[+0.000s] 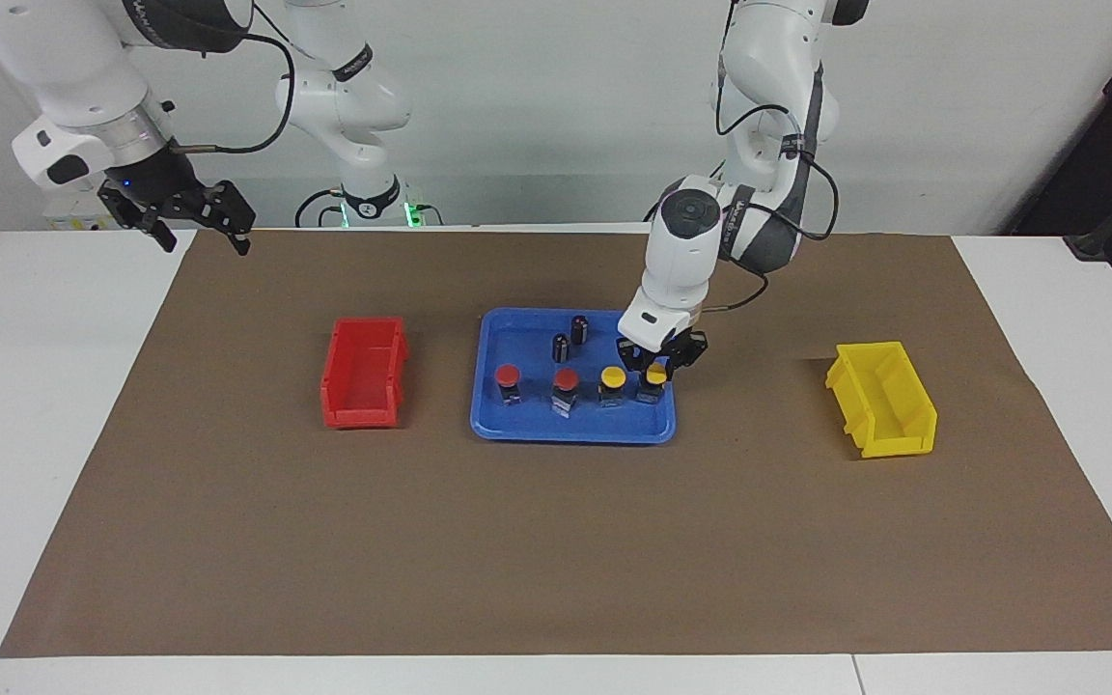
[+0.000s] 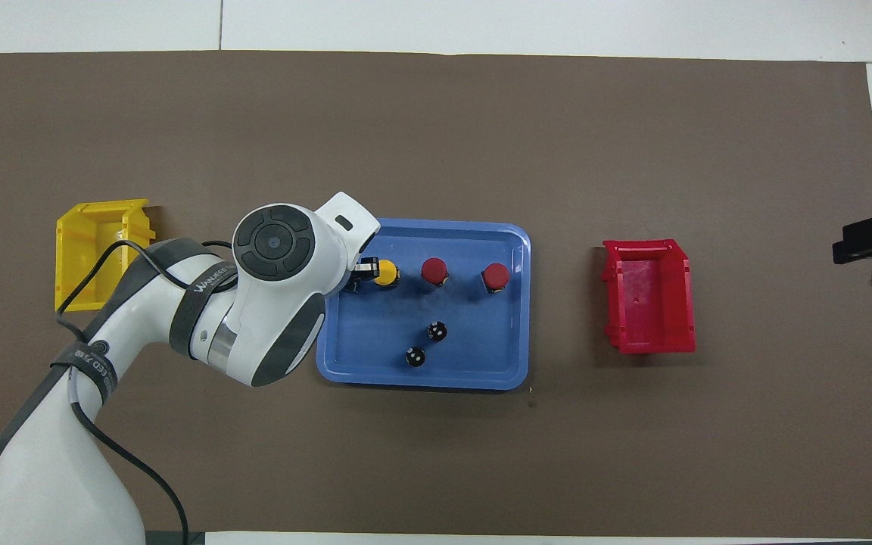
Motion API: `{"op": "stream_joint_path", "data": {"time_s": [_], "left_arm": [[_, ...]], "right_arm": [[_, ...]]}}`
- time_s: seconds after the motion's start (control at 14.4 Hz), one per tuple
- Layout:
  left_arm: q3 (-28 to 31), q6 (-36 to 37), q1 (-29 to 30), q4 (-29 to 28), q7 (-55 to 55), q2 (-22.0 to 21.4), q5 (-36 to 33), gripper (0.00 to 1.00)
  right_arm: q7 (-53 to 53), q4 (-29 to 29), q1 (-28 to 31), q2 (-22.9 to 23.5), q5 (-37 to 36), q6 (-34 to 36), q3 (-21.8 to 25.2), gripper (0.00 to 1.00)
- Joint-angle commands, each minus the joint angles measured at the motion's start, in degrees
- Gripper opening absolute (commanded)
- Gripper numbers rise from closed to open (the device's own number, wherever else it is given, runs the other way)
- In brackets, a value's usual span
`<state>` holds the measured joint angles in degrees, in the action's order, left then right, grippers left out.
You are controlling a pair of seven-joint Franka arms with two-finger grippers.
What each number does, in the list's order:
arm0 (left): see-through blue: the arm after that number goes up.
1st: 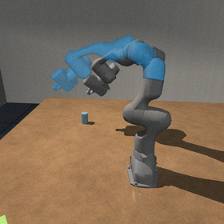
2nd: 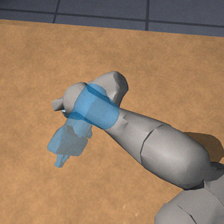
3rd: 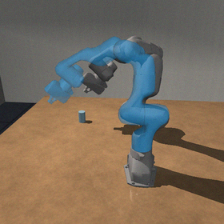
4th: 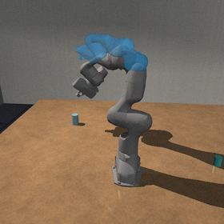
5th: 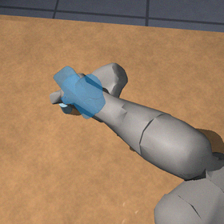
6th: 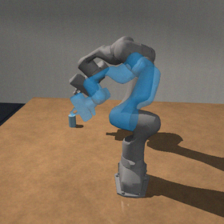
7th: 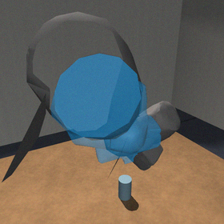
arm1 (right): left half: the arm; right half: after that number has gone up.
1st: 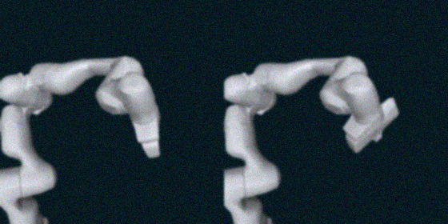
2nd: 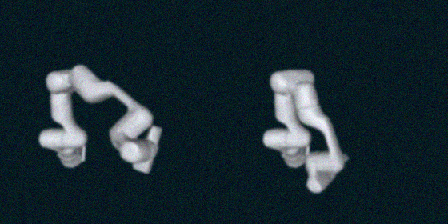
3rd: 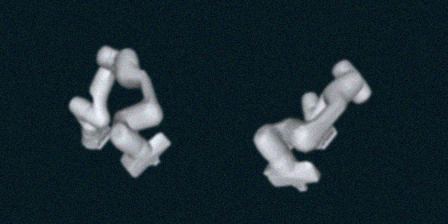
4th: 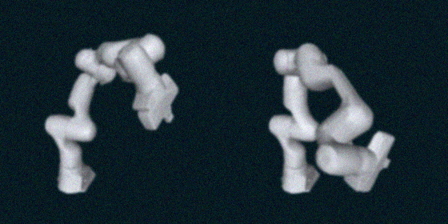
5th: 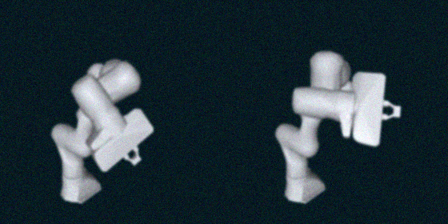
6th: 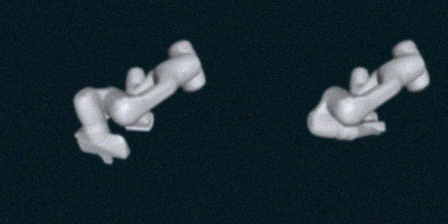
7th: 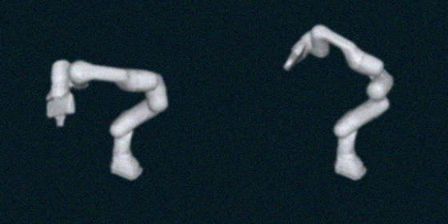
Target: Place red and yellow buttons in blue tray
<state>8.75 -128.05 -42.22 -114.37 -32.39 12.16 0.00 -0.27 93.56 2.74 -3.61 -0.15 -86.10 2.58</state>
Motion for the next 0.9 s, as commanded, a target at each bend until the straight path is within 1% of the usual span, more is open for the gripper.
{"op": "stream_joint_path", "data": {"time_s": [0.0, 0.14, 0.28, 0.35, 0.42, 0.48, 0.62, 0.76, 0.83], "left_arm": [[0.65, 4.89, 0.48, 2.65, 0.83, -1.00, 1.05, 0.92], [0.74, 7.89, 1.70, 4.58, 1.01, -1.87, 1.05, 0.92], [0.74, 14.11, 4.07, 8.00, 1.10, -3.89, 1.05, 0.94], [0.74, 18.49, 4.86, 10.98, 1.01, -3.81, 1.05, 1.00], [0.74, 23.41, 5.65, 14.49, 1.10, -3.46, 1.14, 1.00], [0.74, 27.98, 8.45, 17.92, 1.79, -3.37, 1.06, 1.00], [1.00, 31.88, 13.03, 21.10, 13.78, -4.94, 0.97, 1.00], [1.53, 34.17, 17.86, 21.82, 20.75, -7.84, 0.44, 1.00], [1.62, 35.31, 19.79, 21.73, 22.44, -9.42, 0.35, 1.00]], "right_arm": [[-1.49, -0.40, 0.96, 0.18, -0.56, 0.14, -0.47, 1.00], [-1.49, -0.31, 0.96, 0.09, -0.56, 0.49, -0.47, 1.00], [-1.58, -0.49, 0.96, 0.09, -0.56, 1.02, -0.47, 1.00], [-1.58, -0.57, 1.04, 0.18, -0.56, 1.46, -0.47, 1.00], [-1.58, -0.75, 1.04, 0.18, -0.56, 1.55, -0.47, 1.00], [-1.58, -0.75, 1.04, 0.18, -0.56, 1.55, -0.47, 1.00], [-1.49, -0.66, 0.96, 0.18, -0.56, 1.55, -0.47, 1.00], [-1.49, -0.57, 0.96, 0.18, -0.29, 1.37, -0.47, 1.00], [-1.58, -0.57, 1.04, 0.18, -0.21, 1.37, -0.47, 1.00]]}}
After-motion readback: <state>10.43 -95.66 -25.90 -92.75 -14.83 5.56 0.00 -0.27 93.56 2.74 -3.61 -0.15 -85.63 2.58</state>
